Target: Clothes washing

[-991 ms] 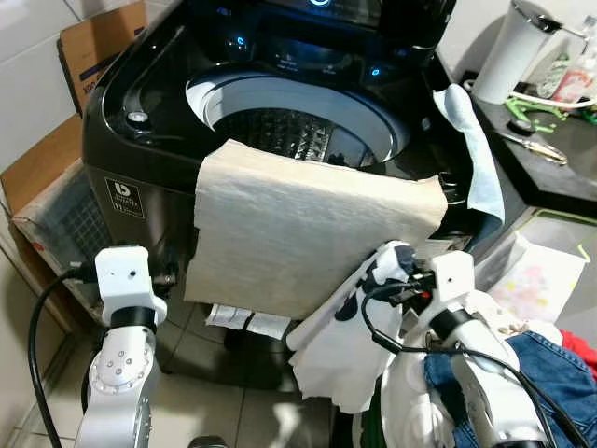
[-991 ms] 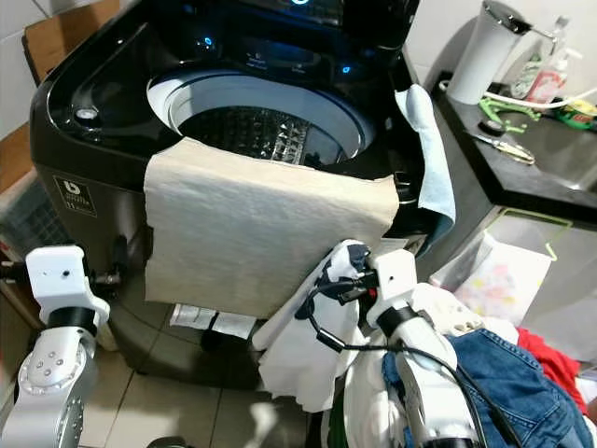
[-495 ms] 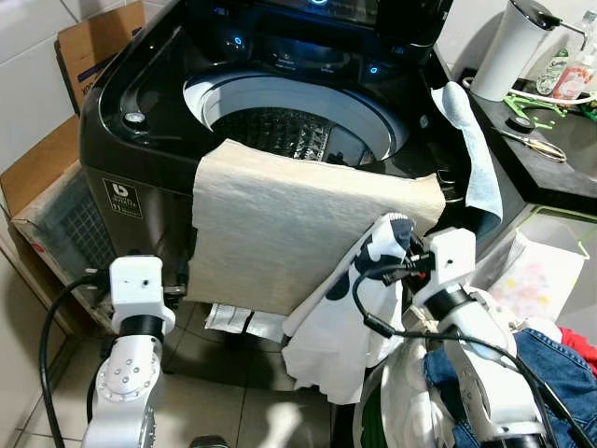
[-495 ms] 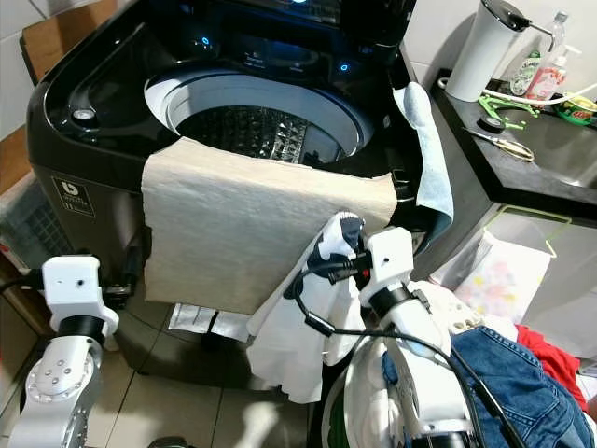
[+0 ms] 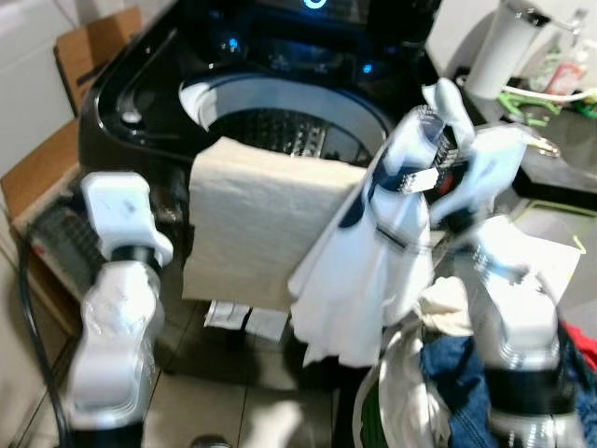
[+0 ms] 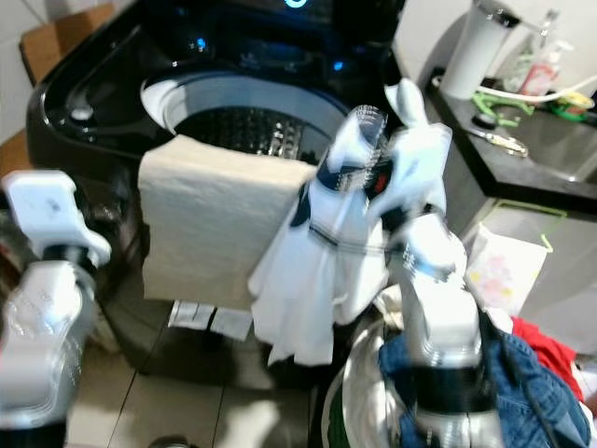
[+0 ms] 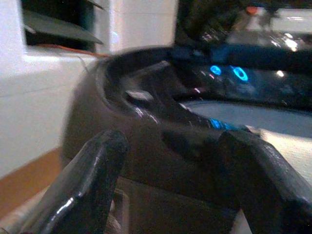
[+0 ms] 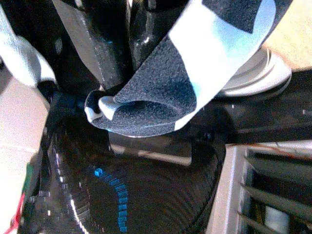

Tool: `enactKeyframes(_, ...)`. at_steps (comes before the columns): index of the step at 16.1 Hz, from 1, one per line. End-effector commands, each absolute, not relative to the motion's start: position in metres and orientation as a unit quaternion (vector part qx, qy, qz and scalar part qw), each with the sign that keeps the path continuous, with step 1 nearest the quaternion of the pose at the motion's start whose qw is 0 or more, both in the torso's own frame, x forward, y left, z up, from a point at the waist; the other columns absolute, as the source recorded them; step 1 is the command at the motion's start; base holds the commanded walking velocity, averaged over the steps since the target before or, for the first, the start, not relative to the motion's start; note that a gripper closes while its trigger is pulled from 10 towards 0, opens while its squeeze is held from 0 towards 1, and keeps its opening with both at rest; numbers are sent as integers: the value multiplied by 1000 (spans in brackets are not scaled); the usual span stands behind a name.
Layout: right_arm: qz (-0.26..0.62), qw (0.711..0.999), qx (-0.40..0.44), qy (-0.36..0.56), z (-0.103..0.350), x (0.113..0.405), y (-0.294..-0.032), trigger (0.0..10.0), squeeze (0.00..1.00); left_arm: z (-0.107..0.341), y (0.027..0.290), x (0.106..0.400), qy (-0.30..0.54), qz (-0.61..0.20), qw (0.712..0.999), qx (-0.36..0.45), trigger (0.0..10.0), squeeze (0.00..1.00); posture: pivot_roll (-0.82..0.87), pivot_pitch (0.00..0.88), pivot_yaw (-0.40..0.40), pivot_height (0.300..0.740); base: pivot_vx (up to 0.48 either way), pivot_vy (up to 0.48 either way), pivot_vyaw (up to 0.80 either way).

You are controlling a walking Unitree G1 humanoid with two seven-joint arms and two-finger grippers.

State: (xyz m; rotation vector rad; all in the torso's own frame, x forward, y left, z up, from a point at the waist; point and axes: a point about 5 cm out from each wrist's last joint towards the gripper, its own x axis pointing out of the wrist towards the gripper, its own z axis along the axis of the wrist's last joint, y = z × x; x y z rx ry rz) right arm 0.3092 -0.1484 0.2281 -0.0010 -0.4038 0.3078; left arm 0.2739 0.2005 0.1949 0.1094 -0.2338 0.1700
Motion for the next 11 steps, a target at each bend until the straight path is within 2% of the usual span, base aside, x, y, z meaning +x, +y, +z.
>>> enactKeyframes(1,124,962,-3,-243,260,313,-162,10000,0,216,202,276,-149,89,984,42,10000,0,173,0,-116,740,0,0,0)
enactKeyframes(2,111,946,-11,-306,308,319,-170,10000,0,238,201,278,-181,89,979,32,10000,0,163,0,-111,740,0,0,0)
enactKeyframes(3,103,935,-18,-340,336,321,-179,10000,0,260,200,278,-215,90,972,34,10000,0,162,0,-116,740,0,0,0)
enactKeyframes(4,100,933,-22,-345,341,323,-183,10000,0,269,201,280,-226,93,969,38,10000,0,162,0,-123,740,0,0,0)
enactKeyframes(7,101,942,-15,-318,325,328,-180,10000,0,253,194,279,-190,89,977,34,10000,0,166,0,-129,740,0,0,0)
enactKeyframes(9,98,926,-14,-363,347,323,-184,10000,0,262,192,278,-208,84,974,44,10000,0,161,0,-122,740,0,0,0)
enactKeyframes(11,95,936,-14,-340,332,327,-183,10000,0,263,190,278,-215,80,972,43,10000,0,160,0,-122,740,0,0,0)
